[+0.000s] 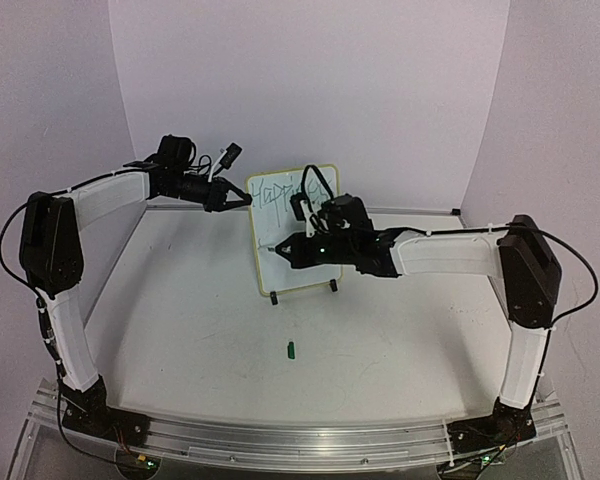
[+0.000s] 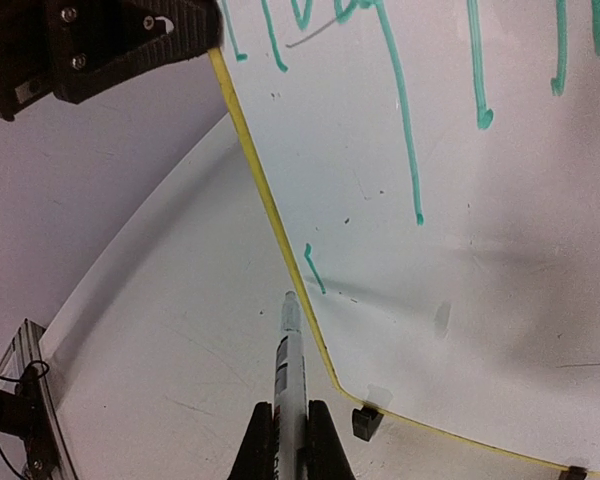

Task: Write a sentence on the whiteboard

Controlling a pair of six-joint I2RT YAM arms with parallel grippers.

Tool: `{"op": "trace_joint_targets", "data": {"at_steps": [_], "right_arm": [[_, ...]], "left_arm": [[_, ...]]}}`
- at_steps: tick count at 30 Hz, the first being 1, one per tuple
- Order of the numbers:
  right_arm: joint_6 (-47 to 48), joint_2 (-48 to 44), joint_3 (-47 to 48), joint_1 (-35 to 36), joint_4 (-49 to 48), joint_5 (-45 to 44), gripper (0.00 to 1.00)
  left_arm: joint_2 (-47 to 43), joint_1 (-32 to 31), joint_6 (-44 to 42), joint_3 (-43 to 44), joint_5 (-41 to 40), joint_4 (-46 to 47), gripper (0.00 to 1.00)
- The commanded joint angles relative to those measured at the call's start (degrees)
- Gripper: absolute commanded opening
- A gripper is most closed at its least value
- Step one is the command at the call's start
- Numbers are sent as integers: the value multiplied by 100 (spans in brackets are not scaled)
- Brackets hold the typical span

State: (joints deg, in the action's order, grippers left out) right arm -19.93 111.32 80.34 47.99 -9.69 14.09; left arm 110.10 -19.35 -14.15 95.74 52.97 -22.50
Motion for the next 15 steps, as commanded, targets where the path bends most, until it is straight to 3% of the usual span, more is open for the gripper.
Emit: {"op": "trace_joint_targets", "data": {"at_steps": [1, 15], "right_arm": [[91, -416, 117, 0, -112, -260, 0], [-21, 25, 546, -5, -112, -271, 0]], "left_arm": [[40, -68, -134, -179, -214, -622, 0], [41, -69, -123, -189, -205, -614, 0]]}}
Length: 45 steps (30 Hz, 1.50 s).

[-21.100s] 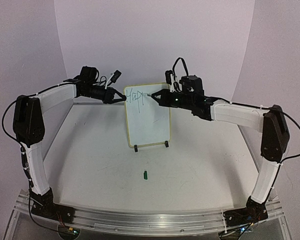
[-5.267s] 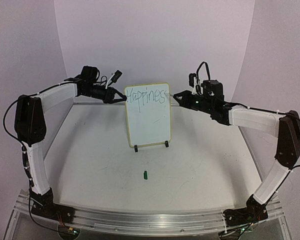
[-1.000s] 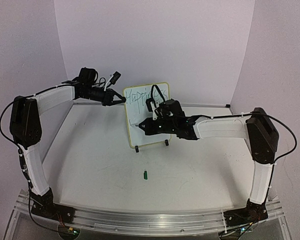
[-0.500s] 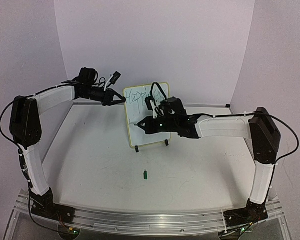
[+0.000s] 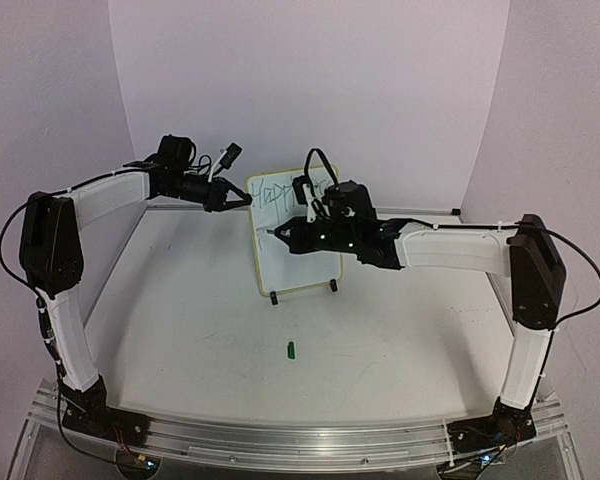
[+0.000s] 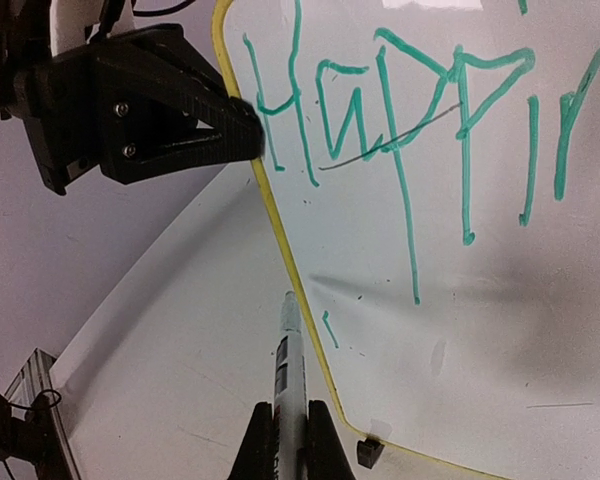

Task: Write a sentence on the whiteboard

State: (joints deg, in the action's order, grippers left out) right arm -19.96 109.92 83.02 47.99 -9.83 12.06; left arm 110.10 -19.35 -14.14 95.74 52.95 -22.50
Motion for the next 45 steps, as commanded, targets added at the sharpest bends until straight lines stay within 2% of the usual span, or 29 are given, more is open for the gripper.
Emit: {"op": "trace_joint_targets", "data": {"at_steps": [1, 26, 37, 45], "right_arm": [[-21, 184, 293, -7, -98, -70, 0], [-56, 350, 279, -9, -56, -393, 0], [270, -393, -328, -15, -187, -283, 0], [238, -300, -432, -11, -103, -309, 0]], "left_arm": [[40, -69, -121, -188, -201, -611, 0], [20, -77, -120, -179, -176, -611, 0], [46, -86, -111, -192, -177, -597, 0], [34, -97, -110, -199, -188, -600, 0]]}}
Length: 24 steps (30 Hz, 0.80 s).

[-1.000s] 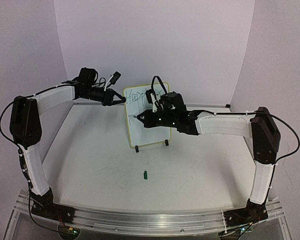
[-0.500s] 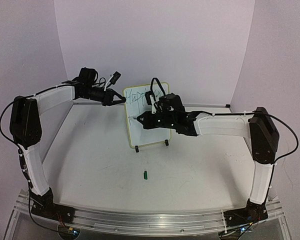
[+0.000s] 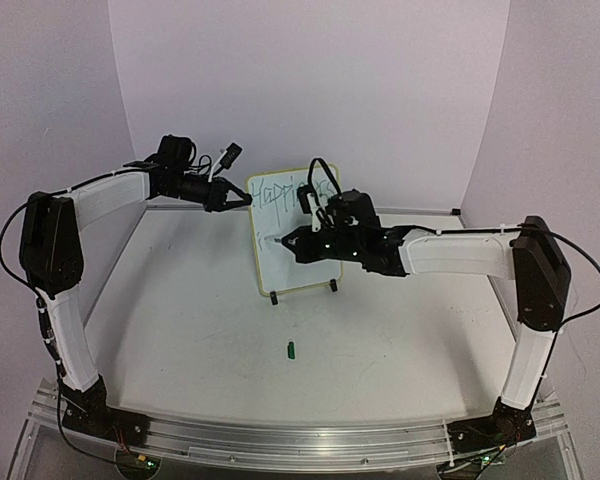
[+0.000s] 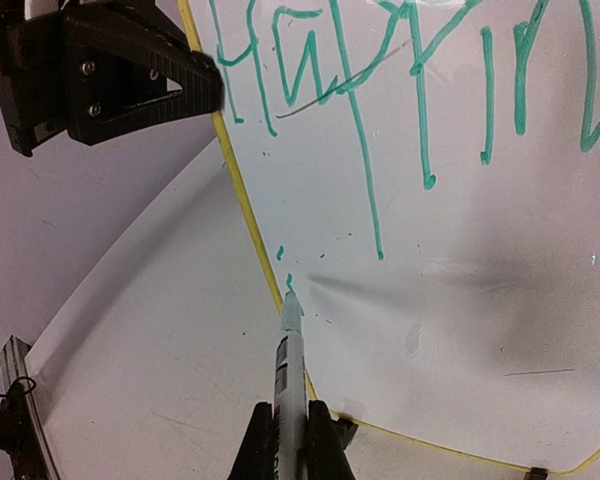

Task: Write a sentence on the whiteboard

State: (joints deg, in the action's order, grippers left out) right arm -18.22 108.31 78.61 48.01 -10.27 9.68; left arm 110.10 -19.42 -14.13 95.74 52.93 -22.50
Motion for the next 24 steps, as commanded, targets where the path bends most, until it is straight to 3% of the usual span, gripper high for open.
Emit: {"op": "trace_joint_targets", "data": {"at_steps": [1, 15, 24], "right_arm": [[67, -94, 64, -13, -36, -77, 0], [108, 314, 565, -20, 209, -108, 0], [5, 283, 403, -21, 247, -316, 0]], "left_arm": [[37, -91, -109, -203, -188, -601, 0], [68, -106, -108, -198, -181, -599, 0], [63, -115, -118, -199, -196, -610, 0]]}}
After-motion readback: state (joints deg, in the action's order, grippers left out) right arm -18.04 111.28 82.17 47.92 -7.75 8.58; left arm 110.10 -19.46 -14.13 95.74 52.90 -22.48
